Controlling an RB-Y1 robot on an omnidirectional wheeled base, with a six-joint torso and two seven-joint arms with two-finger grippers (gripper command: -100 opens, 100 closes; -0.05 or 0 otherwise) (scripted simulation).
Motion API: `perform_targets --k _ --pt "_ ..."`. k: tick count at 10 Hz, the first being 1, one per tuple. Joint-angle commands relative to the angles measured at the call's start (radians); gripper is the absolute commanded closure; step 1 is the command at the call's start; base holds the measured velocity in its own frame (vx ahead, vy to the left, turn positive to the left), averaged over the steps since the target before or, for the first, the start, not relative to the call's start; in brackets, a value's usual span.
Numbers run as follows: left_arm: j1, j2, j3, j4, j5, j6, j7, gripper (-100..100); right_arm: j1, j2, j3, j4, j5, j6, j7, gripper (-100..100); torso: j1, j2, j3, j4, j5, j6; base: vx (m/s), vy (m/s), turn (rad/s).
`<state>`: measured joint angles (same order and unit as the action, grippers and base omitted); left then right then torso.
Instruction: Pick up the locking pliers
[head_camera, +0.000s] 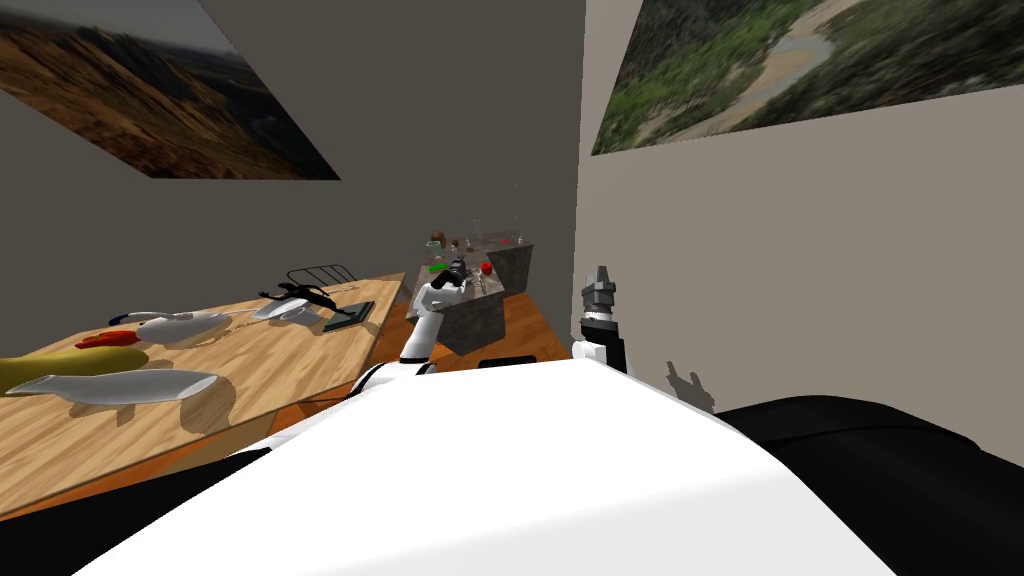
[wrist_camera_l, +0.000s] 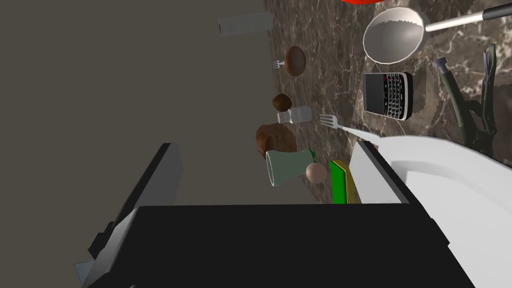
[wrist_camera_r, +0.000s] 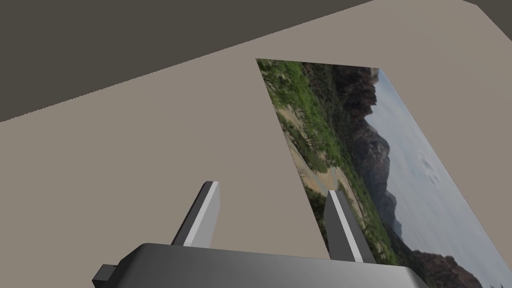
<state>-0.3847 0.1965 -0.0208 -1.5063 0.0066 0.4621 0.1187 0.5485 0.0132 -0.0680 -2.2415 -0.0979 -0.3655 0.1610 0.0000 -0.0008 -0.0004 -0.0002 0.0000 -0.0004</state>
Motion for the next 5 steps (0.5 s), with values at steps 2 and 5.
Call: perform_targets --k 2,5 --pt "-0.067 0.000 0.004 0.075 0.022 0.081 0.017 -100 0.000 0.000 0.000 0.000 0.000 0.000 0.000 0 0.000 0.000 0.000 0.000 0.000 0.000 0.012 0.002 0.014" --pt "-0.119 0.000 0.008 0.142 0.044 0.148 0.030 -100 0.000 0.000 0.000 0.000 0.000 0.000 0.000 0 0.000 -0.001 0.000 0.000 0.000 0.000 0.015 0.004 0.011"
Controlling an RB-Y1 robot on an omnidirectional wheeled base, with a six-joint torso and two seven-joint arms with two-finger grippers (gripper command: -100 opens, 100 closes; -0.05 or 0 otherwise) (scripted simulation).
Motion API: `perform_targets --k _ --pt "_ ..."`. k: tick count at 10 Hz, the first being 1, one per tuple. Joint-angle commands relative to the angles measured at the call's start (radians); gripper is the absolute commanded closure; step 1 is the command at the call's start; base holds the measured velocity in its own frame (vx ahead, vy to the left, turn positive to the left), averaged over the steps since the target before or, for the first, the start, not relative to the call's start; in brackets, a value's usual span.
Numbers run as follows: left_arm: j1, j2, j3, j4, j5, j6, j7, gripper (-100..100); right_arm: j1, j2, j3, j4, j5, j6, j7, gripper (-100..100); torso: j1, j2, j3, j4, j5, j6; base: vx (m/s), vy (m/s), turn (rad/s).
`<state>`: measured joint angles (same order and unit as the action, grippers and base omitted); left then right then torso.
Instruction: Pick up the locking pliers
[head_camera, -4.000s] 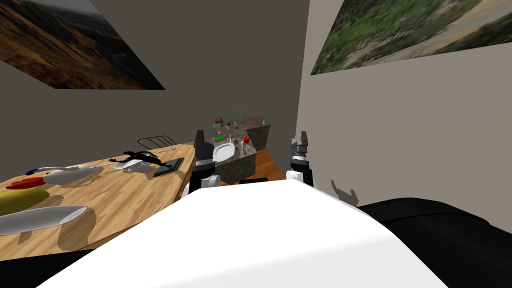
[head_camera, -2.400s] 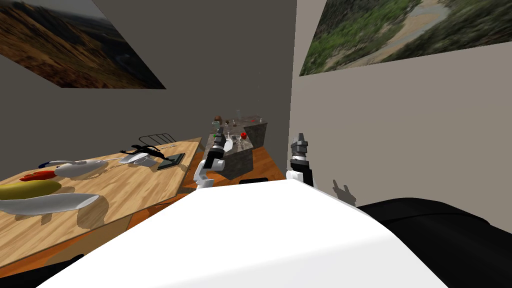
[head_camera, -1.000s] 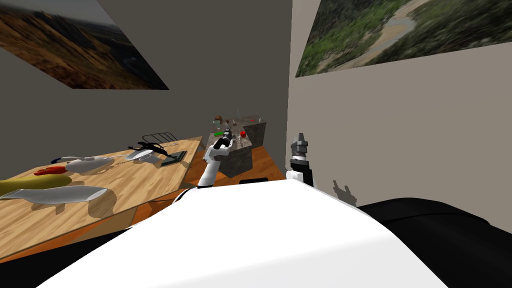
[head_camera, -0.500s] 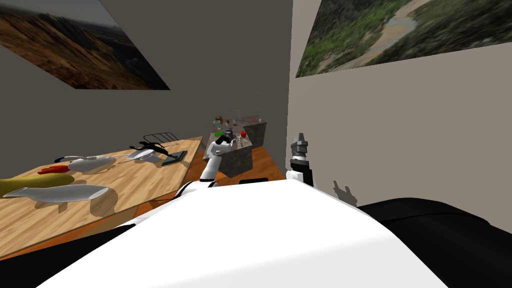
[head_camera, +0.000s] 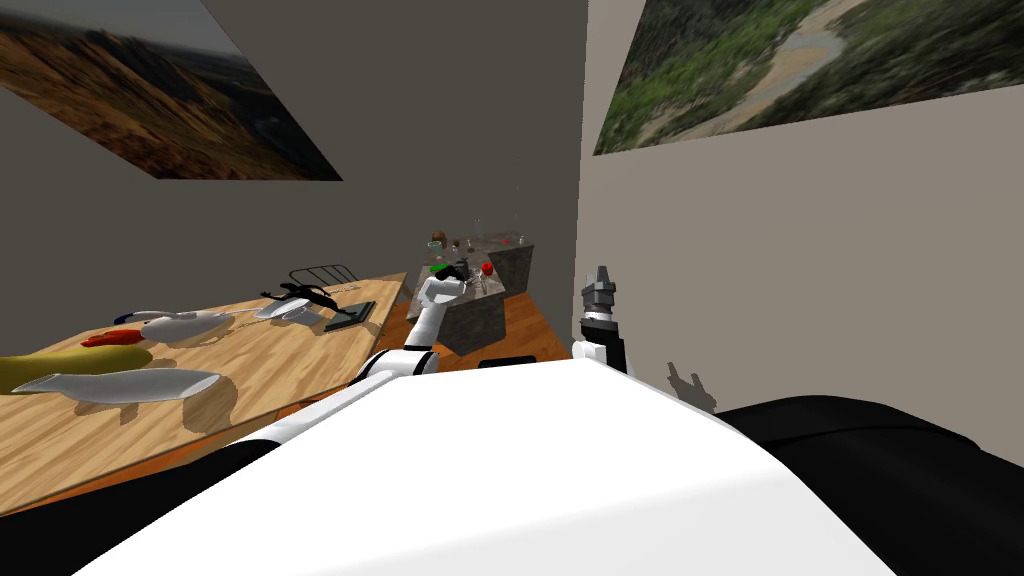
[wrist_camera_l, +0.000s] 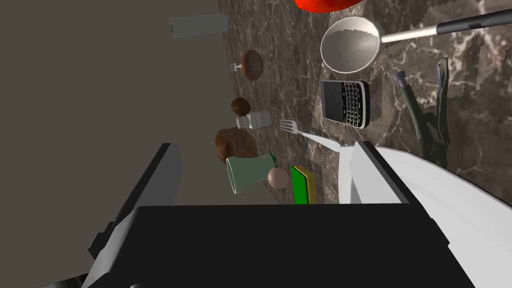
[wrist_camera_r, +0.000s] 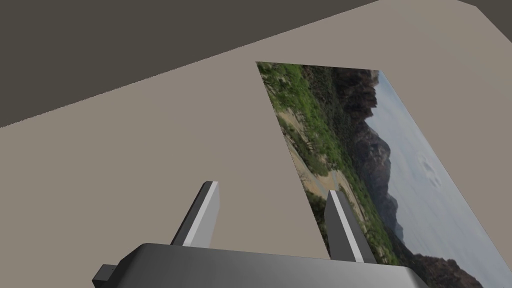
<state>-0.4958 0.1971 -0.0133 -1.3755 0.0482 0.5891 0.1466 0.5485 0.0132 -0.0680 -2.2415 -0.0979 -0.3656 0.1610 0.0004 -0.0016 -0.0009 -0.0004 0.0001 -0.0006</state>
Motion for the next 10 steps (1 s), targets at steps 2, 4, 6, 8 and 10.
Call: perform_targets --k 2,4,6,8,10 --pt "-0.057 -0.002 0.004 0.073 0.025 0.081 0.015 -100 0.000 0.000 0.000 0.000 0.000 0.000 0.000 0 0.000 0.000 0.000 0.000 0.000 0.000 0.028 0.009 0.018" --pt "-0.105 -0.002 0.009 0.117 0.050 0.134 0.028 -100 0.000 0.000 0.000 0.000 0.000 0.000 0.000 0 0.000 0.000 0.000 0.000 0.000 0.000 0.019 0.006 0.014" --pt "-0.145 -0.002 0.013 0.170 0.075 0.183 0.039 -100 0.000 0.000 0.000 0.000 0.000 0.000 0.000 0 0.000 -0.001 0.000 0.000 0.000 0.000 0.039 0.009 0.025" --pt "-0.151 -0.002 0.013 0.197 0.075 0.216 0.039 -100 0.000 0.000 0.000 0.000 0.000 0.000 0.000 0 0.000 -0.002 -0.001 0.000 0.000 0.000 0.032 0.009 0.001" --pt "-0.194 -0.002 0.018 0.258 0.102 0.274 0.050 -100 0.000 0.000 0.000 0.000 0.000 0.000 0.000 0 0.001 -0.001 -0.001 0.000 0.000 0.000 0.041 0.013 0.022"
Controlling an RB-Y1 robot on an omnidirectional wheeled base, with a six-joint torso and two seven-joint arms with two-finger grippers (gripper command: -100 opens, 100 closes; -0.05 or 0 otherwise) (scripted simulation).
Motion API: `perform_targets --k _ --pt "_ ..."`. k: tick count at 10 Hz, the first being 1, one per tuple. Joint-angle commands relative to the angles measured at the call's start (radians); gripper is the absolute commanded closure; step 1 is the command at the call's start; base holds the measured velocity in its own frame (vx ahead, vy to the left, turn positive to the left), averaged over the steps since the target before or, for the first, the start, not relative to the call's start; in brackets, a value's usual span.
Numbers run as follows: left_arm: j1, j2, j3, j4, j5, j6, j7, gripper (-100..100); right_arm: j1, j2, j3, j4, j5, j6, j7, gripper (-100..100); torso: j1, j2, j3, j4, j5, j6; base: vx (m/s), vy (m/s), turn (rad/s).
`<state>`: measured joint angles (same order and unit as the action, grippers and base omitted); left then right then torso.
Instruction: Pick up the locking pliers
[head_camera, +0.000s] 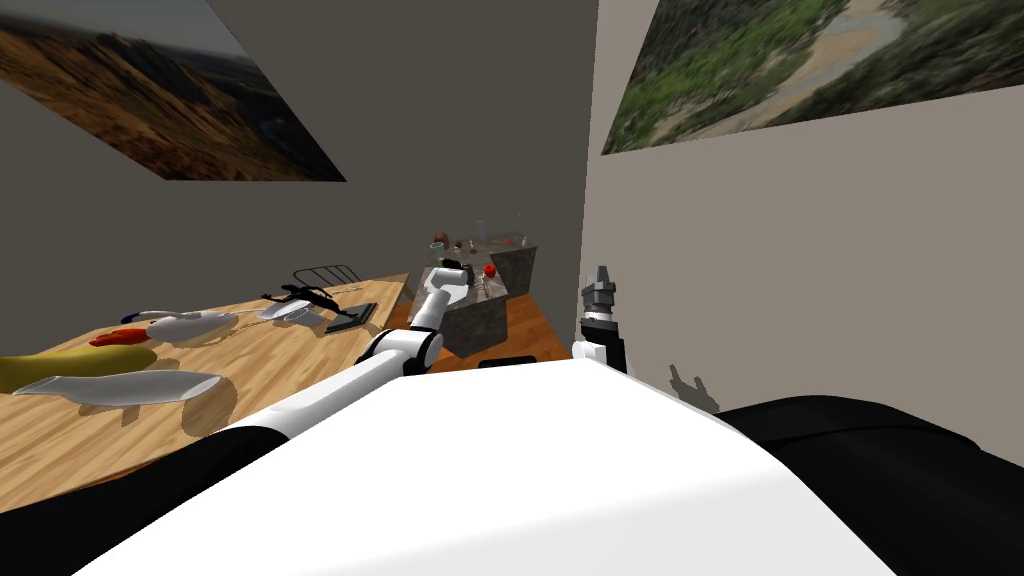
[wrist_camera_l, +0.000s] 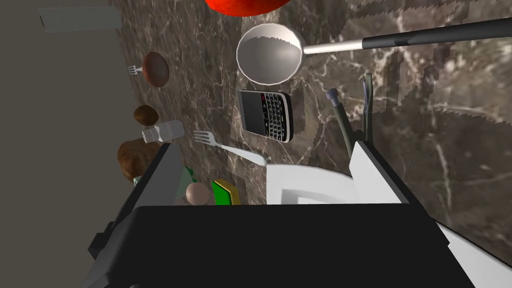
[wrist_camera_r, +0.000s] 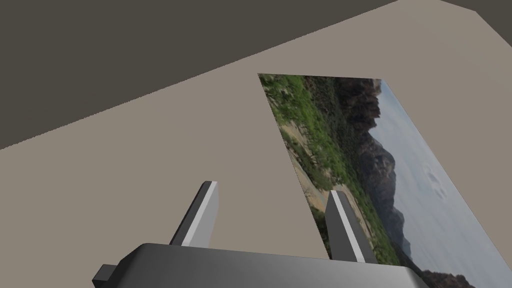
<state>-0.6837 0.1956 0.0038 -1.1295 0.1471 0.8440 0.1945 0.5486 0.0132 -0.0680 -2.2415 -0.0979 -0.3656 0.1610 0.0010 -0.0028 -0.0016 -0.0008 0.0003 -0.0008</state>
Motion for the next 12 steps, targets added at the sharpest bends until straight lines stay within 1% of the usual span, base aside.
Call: perform_targets --k 1,2,3,4,5,6,7,8,9,10,11,12 --pt "-0.047 0.000 0.005 0.050 0.030 0.050 0.012 -100 0.000 0.000 0.000 0.000 0.000 0.000 0.000 0 0.000 0.000 0.000 0.000 0.000 0.000 0.056 0.013 0.039" --pt "-0.047 0.000 0.005 0.073 0.030 0.080 0.012 -100 0.000 0.000 0.000 0.000 0.000 0.000 0.000 0 0.000 -0.001 0.000 0.000 0.000 0.000 0.049 0.012 0.016" --pt "-0.047 0.000 0.005 0.073 0.030 0.084 0.012 -100 0.000 0.000 0.000 0.000 0.000 0.000 0.000 0 0.000 -0.001 0.000 0.000 0.000 0.000 0.020 0.007 0.000" --pt "-0.086 0.002 0.010 0.116 0.058 0.124 0.021 -100 0.000 0.000 0.000 0.000 0.000 0.000 0.000 0 0.000 0.001 0.000 0.000 0.000 0.000 0.036 0.017 0.032" --pt "-0.086 0.002 0.010 0.132 0.058 0.143 0.021 -100 0.000 0.000 0.000 0.000 0.000 0.000 0.000 0 0.000 0.000 0.000 0.000 0.000 0.000 0.052 0.016 0.017" --pt "-0.122 0.004 0.014 0.168 0.086 0.176 0.030 -100 0.000 0.000 0.000 0.000 0.000 0.000 0.000 0 0.000 0.000 0.000 0.000 0.000 0.000 0.082 0.017 0.044" --pt "-0.122 0.004 0.014 0.189 0.086 0.200 0.030 -100 0.000 0.000 0.000 0.000 0.000 0.000 0.000 0 0.000 -0.002 -0.001 0.000 0.000 0.000 0.064 0.018 0.014" --pt "-0.155 0.007 0.019 0.219 0.113 0.231 0.038 -100 0.000 0.000 0.000 0.000 0.000 0.000 0.000 0 0.000 -0.002 -0.001 -0.001 0.000 0.000 0.058 0.024 0.026" --pt "-0.155 0.007 0.019 0.245 0.113 0.255 0.038 -100 0.000 0.000 0.000 0.000 0.000 0.000 0.000 0 0.001 -0.002 -0.001 0.000 0.000 0.000 0.052 0.017 0.016" --pt "-0.155 0.007 0.019 0.245 0.113 0.255 0.038 -100 0.000 0.000 0.000 0.000 0.000 0.000 0.000 0 0.000 -0.001 -0.001 0.000 0.000 0.000 0.025 0.003 0.000" --pt "-0.186 0.010 0.023 0.294 0.141 0.295 0.045 -100 0.000 0.000 0.000 0.000 0.000 0.000 0.000 0 0.000 0.001 0.000 0.000 0.000 0.000 0.051 0.001 0.033" --pt "-0.186 0.010 0.023 0.298 0.141 0.307 0.045 -100 0.000 0.000 0.000 0.000 0.000 0.000 0.000 0 -0.001 0.000 0.000 0.000 0.000 0.000 0.055 0.007 0.020"
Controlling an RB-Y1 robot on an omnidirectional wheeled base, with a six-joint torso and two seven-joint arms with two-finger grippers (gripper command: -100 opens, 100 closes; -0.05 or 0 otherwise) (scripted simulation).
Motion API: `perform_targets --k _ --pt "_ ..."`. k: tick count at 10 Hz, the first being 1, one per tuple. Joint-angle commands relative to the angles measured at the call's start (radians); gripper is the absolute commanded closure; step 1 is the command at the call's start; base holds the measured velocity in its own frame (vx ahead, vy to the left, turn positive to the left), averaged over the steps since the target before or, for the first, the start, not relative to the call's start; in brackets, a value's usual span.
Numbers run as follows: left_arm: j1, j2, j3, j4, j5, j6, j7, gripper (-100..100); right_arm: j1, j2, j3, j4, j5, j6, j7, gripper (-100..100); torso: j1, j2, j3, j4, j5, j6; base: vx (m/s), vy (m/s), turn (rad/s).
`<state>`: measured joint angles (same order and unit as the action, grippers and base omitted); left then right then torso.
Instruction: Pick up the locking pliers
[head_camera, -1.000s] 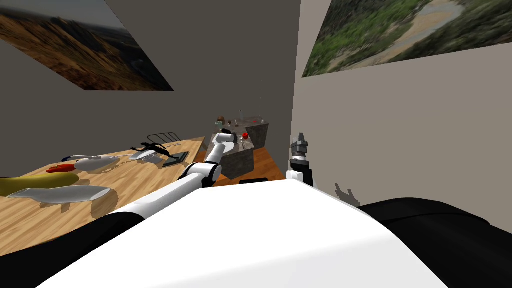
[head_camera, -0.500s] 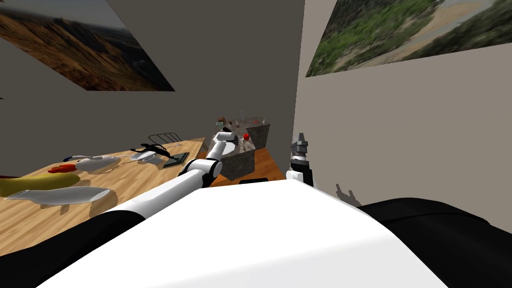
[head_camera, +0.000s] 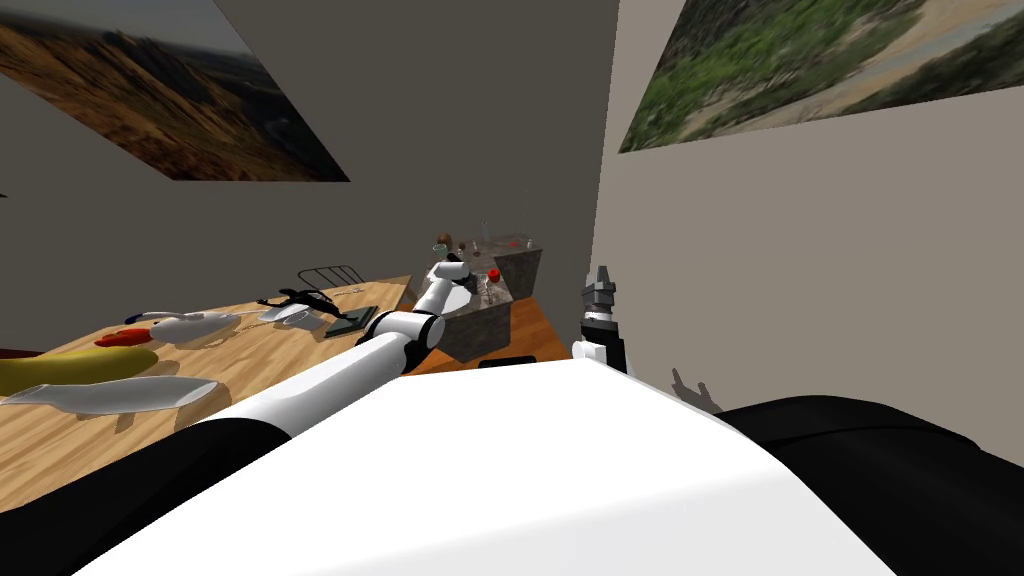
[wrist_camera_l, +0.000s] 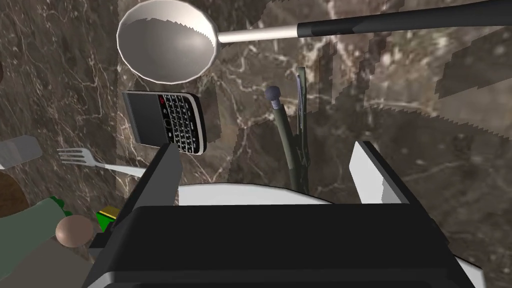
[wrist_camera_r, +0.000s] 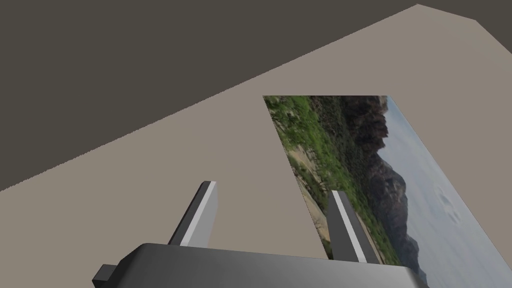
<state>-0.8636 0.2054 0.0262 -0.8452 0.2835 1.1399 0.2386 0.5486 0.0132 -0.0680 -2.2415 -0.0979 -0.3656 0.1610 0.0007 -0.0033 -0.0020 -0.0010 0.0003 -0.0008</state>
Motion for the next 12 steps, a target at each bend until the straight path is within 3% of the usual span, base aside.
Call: perform_targets --k 1,2,3,4,5,10,12 --pt "-0.034 0.004 0.005 0.050 0.031 0.050 0.007 -100 0.000 0.000 0.000 0.000 0.000 0.000 0.000 0 0.000 0.000 0.000 0.000 0.000 0.000 0.069 0.027 0.036" --pt "-0.034 0.004 0.005 0.063 0.031 0.060 0.007 -100 0.000 0.000 0.000 0.000 0.000 0.000 0.000 0 0.001 -0.001 0.000 0.000 0.000 0.000 0.064 0.019 0.016" --pt "-0.060 0.008 0.009 0.110 0.056 0.095 0.012 -100 0.000 0.000 0.000 0.000 0.000 0.000 0.000 0 0.001 -0.001 0.000 0.000 0.000 0.000 0.074 0.021 0.033" --pt "-0.060 0.008 0.009 0.110 0.056 0.106 0.012 -100 0.000 0.000 0.000 0.000 0.000 0.000 0.000 0 0.001 -0.001 -0.001 0.000 0.000 0.000 0.062 0.018 0.016" --pt "-0.083 0.011 0.013 0.153 0.080 0.142 0.017 -100 0.000 0.000 0.000 0.000 0.000 0.000 0.000 0 0.001 -0.001 -0.001 0.000 0.000 0.000 0.063 0.010 0.028" --pt "-0.122 0.017 0.021 0.227 0.122 0.221 0.025 -100 0.000 0.000 0.000 0.000 0.000 0.000 0.000 0 0.001 0.000 0.000 0.000 0.000 0.000 0.057 0.015 0.020" --pt "-0.149 0.020 0.026 0.283 0.156 0.277 0.031 -100 0.000 0.000 0.000 0.000 0.000 0.000 0.000 0 0.001 0.000 0.000 0.000 0.000 0.000 0.065 0.014 0.031"
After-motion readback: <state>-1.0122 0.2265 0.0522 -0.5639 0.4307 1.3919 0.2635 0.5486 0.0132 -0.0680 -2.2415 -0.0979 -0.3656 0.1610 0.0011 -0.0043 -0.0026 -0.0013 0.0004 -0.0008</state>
